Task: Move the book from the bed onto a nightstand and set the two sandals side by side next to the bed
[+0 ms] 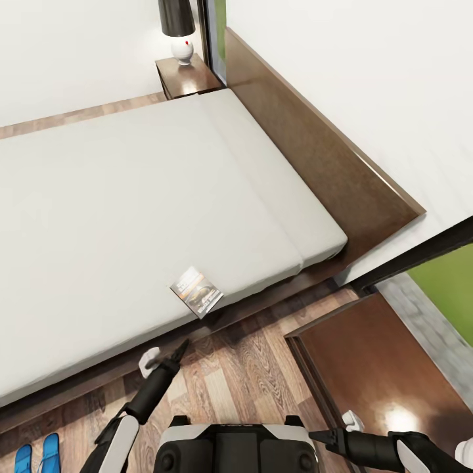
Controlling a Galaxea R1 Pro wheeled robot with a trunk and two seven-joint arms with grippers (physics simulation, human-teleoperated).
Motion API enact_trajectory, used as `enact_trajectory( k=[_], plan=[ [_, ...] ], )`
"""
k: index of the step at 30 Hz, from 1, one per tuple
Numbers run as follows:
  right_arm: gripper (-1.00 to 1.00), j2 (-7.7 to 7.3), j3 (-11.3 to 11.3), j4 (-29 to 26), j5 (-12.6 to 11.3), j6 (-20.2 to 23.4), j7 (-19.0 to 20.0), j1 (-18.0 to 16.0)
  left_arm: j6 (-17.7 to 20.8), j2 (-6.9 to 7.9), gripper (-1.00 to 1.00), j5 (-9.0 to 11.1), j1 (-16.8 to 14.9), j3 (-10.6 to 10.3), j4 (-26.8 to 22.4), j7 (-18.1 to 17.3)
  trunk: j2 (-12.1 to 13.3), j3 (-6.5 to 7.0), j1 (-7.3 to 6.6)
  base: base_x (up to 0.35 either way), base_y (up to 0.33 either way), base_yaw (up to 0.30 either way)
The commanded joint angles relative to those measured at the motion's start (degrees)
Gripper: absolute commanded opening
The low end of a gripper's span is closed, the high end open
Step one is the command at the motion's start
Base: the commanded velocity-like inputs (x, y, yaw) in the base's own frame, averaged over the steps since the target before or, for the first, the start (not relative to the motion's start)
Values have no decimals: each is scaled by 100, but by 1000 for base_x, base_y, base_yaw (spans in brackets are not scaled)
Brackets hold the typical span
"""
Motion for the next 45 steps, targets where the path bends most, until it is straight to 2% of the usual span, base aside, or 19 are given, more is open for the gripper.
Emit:
enact_trajectory(
  k=[1,3,5,8,9,10,13,16,19,22,29,35,45],
  plan=[
    [100,-5,30,-4,-52,44,0,-3,59,-6,100,138,-1,39,1,-47,-7,-5,2,0,0,0],
    [100,-5,30,-4,-51,44,0,-3,60,-1,100,567,1,102,3,-151,-7,-5,2,0,0,0],
    [100,-6,30,-4,-50,44,0,-3,63,8,100,856,2,123,5,-242,-7,-5,2,0,0,0],
    [100,-6,30,-4,-50,44,0,-3,62,13,100,976,2,83,1,-290,-7,-5,2,0,0,0],
    [100,-5,30,-4,-50,44,0,-3,64,12,100,1016,2,-7,-1,-309,-7,-5,2,0,0,0],
    [100,-5,30,-4,-50,44,0,-3,66,14,100,1025,2,-50,-2,-314,-7,-5,2,0,0,0],
    [100,-5,31,-4,-52,44,0,-3,72,17,100,1048,2,-358,-9,-329,-7,-5,2,0,0,0],
    [100,-5,30,-4,-50,44,-1,-3,74,10,100,1056,2,-740,-8,-331,-7,-5,2,0,0,0],
    [100,-5,30,-4,-50,44,-2,-3,74,-6,100,1059,1,-969,-11,-332,-7,-5,2,0,0,0],
    [100,-5,30,-4,-50,44,-2,-3,65,-13,100,1061,-1,-1114,-20,-328,-7,-5,2,0,0,0],
    [100,-5,31,-4,-51,44,-16,-3,31,-22,100,1067,-10,-1153,-69,-314,-7,-5,2,0,0,0],
    [100,-5,31,-4,-50,44,-17,-3,20,-43,100,1077,-216,-1155,-106,-306,-7,-5,2,0,0,0],
    [100,-5,32,-4,-50,44,-17,-3,-124,-48,100,1101,-261,-1153,-84,-314,-7,-5,2,0,0,0]
  ],
)
